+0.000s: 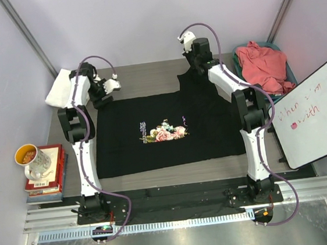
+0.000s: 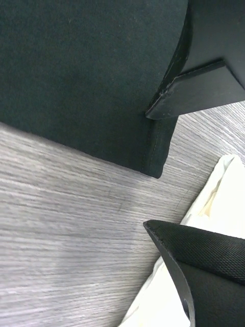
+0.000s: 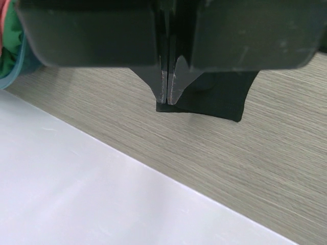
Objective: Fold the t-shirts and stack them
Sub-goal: Grap the side of the flattened tshirt furthest away from the robot with both arms
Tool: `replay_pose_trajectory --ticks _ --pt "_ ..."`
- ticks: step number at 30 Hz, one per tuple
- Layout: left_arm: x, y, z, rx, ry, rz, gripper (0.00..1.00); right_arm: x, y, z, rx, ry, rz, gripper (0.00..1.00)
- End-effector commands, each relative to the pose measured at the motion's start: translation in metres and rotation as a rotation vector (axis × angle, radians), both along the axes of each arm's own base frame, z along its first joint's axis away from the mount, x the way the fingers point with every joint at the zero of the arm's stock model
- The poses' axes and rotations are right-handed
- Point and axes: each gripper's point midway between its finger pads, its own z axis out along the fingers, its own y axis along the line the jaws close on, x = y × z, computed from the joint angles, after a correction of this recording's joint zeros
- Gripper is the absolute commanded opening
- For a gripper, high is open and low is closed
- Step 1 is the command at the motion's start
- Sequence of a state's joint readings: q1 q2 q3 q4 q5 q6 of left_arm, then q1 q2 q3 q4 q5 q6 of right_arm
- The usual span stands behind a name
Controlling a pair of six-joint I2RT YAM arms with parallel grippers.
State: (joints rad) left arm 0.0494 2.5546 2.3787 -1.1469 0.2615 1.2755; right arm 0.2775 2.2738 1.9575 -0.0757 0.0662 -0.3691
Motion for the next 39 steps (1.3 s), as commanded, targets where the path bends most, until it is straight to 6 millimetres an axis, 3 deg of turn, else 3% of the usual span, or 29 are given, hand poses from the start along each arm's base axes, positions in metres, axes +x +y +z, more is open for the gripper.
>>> replay_pose_trajectory --ticks 1,3,8,9,11,12,13,22,30,39 --pt "-0.036 -0.010 -0.053 -0.014 0.182 -0.040 0.73 -0.002 0.002 0.073 0.016 -0.148 -0.006 0.01" --pt "-0.037 -0.012 -0.054 -0.023 0.187 -0.044 0.59 -0.004 0.004 0.076 0.018 -0.152 -0.003 0.01" --pt "-0.045 -0.013 -0.058 -0.026 0.219 -0.047 0.44 -0.008 0.006 0.079 0.012 -0.155 0.002 0.01" --pt "-0.046 -0.013 -0.058 -0.026 0.221 -0.048 0.35 -0.009 0.004 0.079 0.008 -0.154 0.000 0.01" --pt "-0.047 -0.013 -0.059 -0.027 0.226 -0.041 0.28 -0.010 0.004 0.079 0.006 -0.153 -0.001 0.01" --pt "-0.047 -0.013 -0.059 -0.026 0.227 -0.041 0.11 -0.012 0.004 0.080 0.005 -0.155 0.001 0.01" --pt "-0.048 -0.013 -0.059 -0.026 0.230 -0.029 0.01 -0.013 0.004 0.080 0.004 -0.154 0.001 0.01" --pt "-0.047 -0.010 -0.044 -0.011 0.201 0.034 0.00 -0.021 0.002 0.088 0.003 -0.157 0.009 0.01" --pt "-0.036 -0.010 0.014 -0.022 0.060 0.110 0.00 -0.049 0.005 0.078 -0.027 -0.092 0.090 0.01" --pt "-0.050 -0.008 0.051 -0.012 0.005 0.125 0.00 -0.086 -0.003 0.071 -0.080 -0.052 0.154 0.01"
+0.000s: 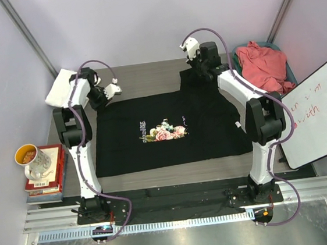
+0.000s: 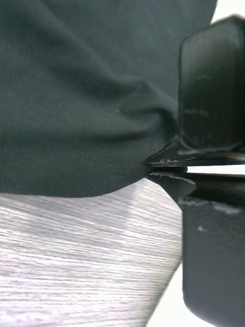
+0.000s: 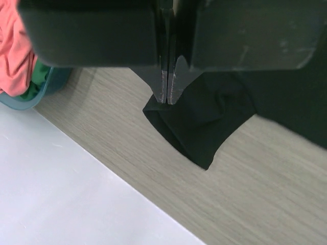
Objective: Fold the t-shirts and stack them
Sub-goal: Grap the side of the flattened tshirt furthest away from the robot with both arms, then fold the other side of the tshirt into a rectangle
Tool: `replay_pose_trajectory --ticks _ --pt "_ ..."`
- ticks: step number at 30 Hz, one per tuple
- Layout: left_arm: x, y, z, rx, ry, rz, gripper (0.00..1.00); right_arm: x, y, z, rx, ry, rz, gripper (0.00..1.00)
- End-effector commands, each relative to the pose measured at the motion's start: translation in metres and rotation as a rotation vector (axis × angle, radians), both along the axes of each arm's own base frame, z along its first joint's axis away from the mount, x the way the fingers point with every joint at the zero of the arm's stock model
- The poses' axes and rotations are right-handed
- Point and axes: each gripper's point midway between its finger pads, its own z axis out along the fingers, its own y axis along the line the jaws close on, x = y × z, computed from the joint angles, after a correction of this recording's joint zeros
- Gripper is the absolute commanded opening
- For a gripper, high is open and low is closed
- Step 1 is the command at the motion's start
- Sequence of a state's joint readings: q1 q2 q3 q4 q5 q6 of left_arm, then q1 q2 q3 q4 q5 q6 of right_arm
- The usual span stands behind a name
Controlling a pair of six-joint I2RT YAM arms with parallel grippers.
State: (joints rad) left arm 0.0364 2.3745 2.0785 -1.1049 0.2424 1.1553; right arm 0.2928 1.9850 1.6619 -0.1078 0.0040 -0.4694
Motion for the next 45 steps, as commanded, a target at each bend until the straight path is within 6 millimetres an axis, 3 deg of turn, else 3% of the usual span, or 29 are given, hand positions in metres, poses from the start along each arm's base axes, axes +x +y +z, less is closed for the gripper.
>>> replay_pose_trajectory --ticks 1,7,13,14,24,31,37,45 --pt "0.002 0.000 0.054 0.005 -0.115 0.033 0.00 -0.021 0.000 0.045 0.002 -0.076 0.046 0.01" --pt "-0.006 0.001 0.071 0.012 -0.158 0.050 0.00 -0.043 -0.007 0.040 0.005 -0.028 0.072 0.01" --pt "-0.019 0.001 0.089 0.019 -0.165 0.037 0.00 -0.078 -0.009 0.028 -0.032 0.046 0.174 0.01" --pt "-0.022 0.001 0.093 0.022 -0.168 0.037 0.00 -0.085 -0.011 0.033 -0.034 0.046 0.180 0.01" --pt "-0.068 0.001 0.086 0.036 -0.099 0.009 0.00 -0.134 -0.030 0.044 -0.113 0.067 0.294 0.01" --pt "-0.096 -0.002 0.085 0.039 -0.045 -0.004 0.00 -0.168 -0.034 0.028 -0.175 0.143 0.393 0.01" --pt "-0.101 -0.005 0.095 0.021 -0.084 0.011 0.00 -0.182 -0.050 0.019 -0.247 0.157 0.417 0.01" --pt "-0.098 -0.011 0.123 -0.012 -0.206 0.022 0.00 -0.187 -0.068 0.038 -0.313 0.120 0.411 0.01"
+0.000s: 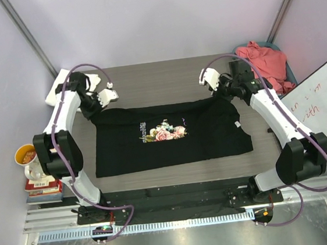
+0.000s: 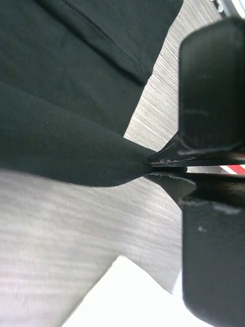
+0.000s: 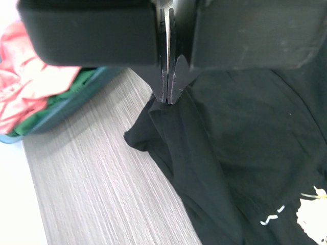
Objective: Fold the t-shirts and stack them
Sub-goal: Fold the other side of the tshirt into a rectangle
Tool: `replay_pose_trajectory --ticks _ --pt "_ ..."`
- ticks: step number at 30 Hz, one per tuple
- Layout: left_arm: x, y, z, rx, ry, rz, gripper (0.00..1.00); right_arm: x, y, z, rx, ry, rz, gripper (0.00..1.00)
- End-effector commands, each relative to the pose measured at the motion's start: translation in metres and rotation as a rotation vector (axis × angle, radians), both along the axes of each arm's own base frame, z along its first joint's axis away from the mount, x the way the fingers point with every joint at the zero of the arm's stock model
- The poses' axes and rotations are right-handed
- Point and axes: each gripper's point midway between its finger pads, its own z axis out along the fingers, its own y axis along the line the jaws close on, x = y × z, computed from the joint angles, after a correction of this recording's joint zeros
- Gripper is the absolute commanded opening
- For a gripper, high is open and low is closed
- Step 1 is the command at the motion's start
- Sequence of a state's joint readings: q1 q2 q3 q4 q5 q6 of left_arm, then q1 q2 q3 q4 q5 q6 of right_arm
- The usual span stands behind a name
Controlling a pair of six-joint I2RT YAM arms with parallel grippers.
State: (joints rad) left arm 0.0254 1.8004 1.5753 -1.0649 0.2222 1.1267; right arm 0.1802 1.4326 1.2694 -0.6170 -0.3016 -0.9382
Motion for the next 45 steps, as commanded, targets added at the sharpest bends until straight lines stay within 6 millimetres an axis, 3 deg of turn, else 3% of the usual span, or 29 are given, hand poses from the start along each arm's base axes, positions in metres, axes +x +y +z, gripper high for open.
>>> replay_pose_trajectory --ticks 1,9,16,22,26,34,38,45 --pt "0.004 -0.005 0.028 -0.024 -0.106 -0.003 0.00 -0.004 -0.011 0.037 -0.026 -0.097 0.019 0.01" --pt "-0.012 -0.006 0.025 -0.016 -0.086 -0.023 0.00 -0.011 -0.021 0.067 -0.040 -0.151 0.019 0.01" --pt "-0.027 -0.006 0.019 -0.013 -0.049 -0.032 0.00 -0.008 -0.041 0.087 -0.065 -0.195 -0.021 0.01" --pt "-0.040 -0.004 0.020 0.004 -0.012 -0.064 0.00 -0.018 -0.054 0.070 -0.128 -0.154 0.002 0.01" --pt "-0.065 -0.005 0.013 0.004 0.074 -0.109 0.00 -0.027 -0.059 0.060 -0.160 -0.107 0.039 0.01" --pt "-0.102 -0.003 0.002 0.011 0.214 -0.176 0.00 -0.073 -0.060 0.027 -0.247 0.097 0.200 0.01" --pt "-0.109 -0.004 -0.001 0.013 0.255 -0.193 0.00 -0.096 -0.062 0.013 -0.285 0.195 0.287 0.01" --pt "-0.117 -0.003 -0.006 0.022 0.313 -0.218 0.00 -0.119 -0.067 -0.004 -0.334 0.285 0.378 0.01"
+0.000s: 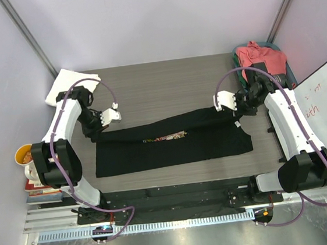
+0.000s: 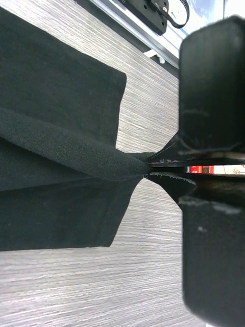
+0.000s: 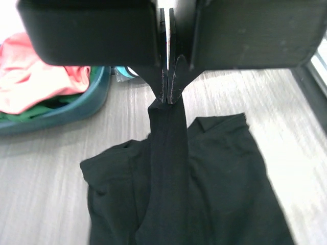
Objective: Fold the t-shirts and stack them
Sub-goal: Fold the other side of the tshirt into a rectangle
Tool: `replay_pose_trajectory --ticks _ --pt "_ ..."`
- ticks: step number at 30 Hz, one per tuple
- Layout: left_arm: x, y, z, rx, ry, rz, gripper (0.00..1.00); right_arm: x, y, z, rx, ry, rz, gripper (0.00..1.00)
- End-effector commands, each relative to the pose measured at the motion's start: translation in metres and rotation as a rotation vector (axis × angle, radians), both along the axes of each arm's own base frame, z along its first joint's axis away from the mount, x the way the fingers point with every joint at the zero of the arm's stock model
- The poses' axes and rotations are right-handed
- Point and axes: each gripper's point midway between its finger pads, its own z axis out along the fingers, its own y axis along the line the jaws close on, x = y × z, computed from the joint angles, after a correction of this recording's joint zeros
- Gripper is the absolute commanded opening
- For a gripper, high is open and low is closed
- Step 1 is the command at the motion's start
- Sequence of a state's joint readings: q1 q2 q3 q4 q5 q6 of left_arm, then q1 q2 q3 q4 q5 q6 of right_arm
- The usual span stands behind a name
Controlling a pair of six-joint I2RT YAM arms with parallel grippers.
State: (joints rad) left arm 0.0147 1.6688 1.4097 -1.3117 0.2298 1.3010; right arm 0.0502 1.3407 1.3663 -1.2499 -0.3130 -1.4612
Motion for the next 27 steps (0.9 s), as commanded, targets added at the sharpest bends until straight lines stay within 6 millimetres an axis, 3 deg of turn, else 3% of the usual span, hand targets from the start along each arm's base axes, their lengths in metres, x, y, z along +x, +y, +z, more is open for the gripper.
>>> replay_pose_trajectory --ticks 1,7,12,22,27 --pt "-0.021 0.003 -0.001 0.019 0.081 -0.041 0.00 -0.019 -0.004 -0.005 -0.044 0.056 0.085 0.01" --pt "-0.030 -0.002 -0.024 0.065 0.192 -0.060 0.05 -0.025 -0.006 -0.016 -0.059 0.089 0.104 0.01" --pt "-0.024 0.000 -0.044 0.095 0.244 -0.042 0.11 -0.029 -0.001 -0.025 -0.057 0.112 0.142 0.01" --pt "-0.007 0.005 -0.044 0.127 0.230 -0.041 0.15 -0.045 0.017 -0.050 -0.078 0.184 0.245 0.01" --pt "-0.009 0.006 -0.041 0.134 0.256 -0.046 0.23 -0.054 0.024 -0.058 -0.102 0.206 0.291 0.01"
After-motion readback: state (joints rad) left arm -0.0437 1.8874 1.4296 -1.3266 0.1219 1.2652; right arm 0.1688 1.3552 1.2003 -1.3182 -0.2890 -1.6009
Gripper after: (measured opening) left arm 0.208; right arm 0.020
